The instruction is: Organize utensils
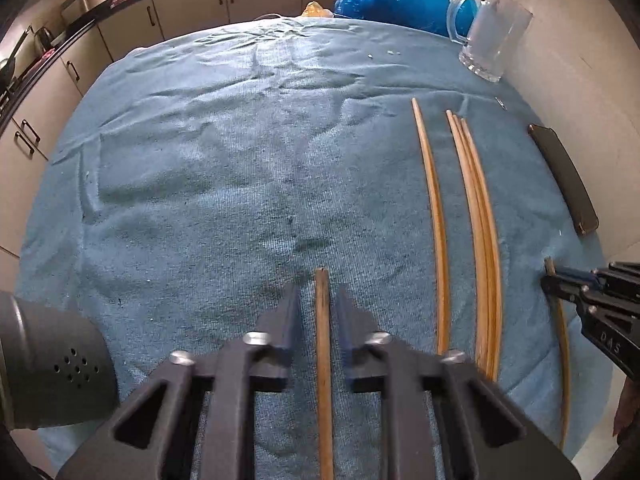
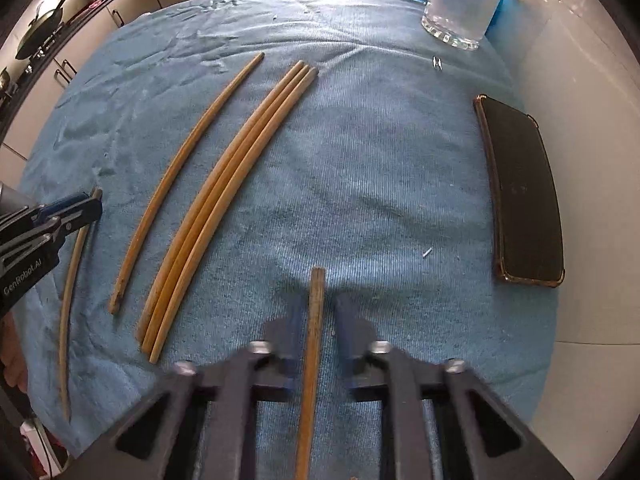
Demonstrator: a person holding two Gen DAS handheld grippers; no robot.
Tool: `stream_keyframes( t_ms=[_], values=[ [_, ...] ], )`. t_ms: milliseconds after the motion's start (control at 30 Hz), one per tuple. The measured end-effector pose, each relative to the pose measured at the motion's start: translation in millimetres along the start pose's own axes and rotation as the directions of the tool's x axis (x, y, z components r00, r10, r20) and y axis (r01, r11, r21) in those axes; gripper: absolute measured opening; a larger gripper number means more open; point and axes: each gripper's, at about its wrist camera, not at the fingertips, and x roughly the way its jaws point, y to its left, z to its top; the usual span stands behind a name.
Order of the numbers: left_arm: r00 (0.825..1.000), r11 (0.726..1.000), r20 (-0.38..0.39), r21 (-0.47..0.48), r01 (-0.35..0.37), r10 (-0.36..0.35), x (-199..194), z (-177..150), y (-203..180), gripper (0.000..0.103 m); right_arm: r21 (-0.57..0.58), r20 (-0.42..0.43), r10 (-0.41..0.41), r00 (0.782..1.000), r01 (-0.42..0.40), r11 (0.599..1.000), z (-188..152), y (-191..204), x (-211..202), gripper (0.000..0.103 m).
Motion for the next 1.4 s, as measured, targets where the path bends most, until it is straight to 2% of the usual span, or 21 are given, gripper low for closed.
stream_keyframes(
  t_ms=[33,133,233,333,533,700,833,1000,1100,1300,1400],
  values=[
    [1.0,1.0,0.006,-0.009,0.02,-0.02,-3,-3,2,0.006,-0.004,0.017,-0.013,1.0,0.013,1.0,-1,2,0,0.008],
    [0.998,0.999,0.065,-0.031,0.016,-0.014,-17,-12,6,0.006,-0.016,0.079,-0.014,0.997,0.015,1.0,-9,8,-3,0.007],
    [0.99,0.997,0.131,-0.059,0.052,-0.044,-43,-23,14,0.006,0.034,0.154,0.077,0.985,-0.083,0.996,-20,4,-15,0.007],
    [0.977,0.994,0.203,-0.07,0.086,-0.071,-72,-35,19,0.006,0.051,0.249,0.144,0.958,-0.162,0.985,-31,7,-35,0.007],
    [0.929,0.988,0.357,-0.084,0.132,-0.094,-130,-66,26,0.006,0.021,0.432,0.187,0.882,-0.217,0.976,-58,23,-82,0.007],
    [0.879,0.986,0.468,-0.076,0.149,-0.097,-171,-92,24,0.006,0.022,0.534,0.183,0.826,-0.23,0.973,-87,29,-112,0.007],
    [0.843,0.98,0.524,-0.073,0.188,-0.122,-196,-108,24,0.006,0.02,0.593,0.19,0.782,-0.25,0.968,-100,25,-133,0.007],
    [0.802,0.977,0.587,-0.084,0.198,-0.112,-224,-129,25,0.006,0.003,0.667,0.185,0.722,-0.251,0.968,-120,32,-157,0.007],
    [0.786,0.975,0.609,-0.093,0.204,-0.106,-236,-140,25,0.006,-0.021,0.708,0.173,0.684,-0.224,0.974,-132,42,-171,0.007],
    [0.752,0.974,0.656,-0.12,0.192,-0.067,-262,-163,34,0.006,-0.06,0.788,0.166,0.593,-0.194,0.979,-146,65,-200,0.007],
    [0.726,0.972,0.687,-0.145,0.183,-0.035,-277,-170,46,0.006,-0.079,0.815,0.182,0.55,-0.206,0.975,-146,79,-213,0.007]
  ],
)
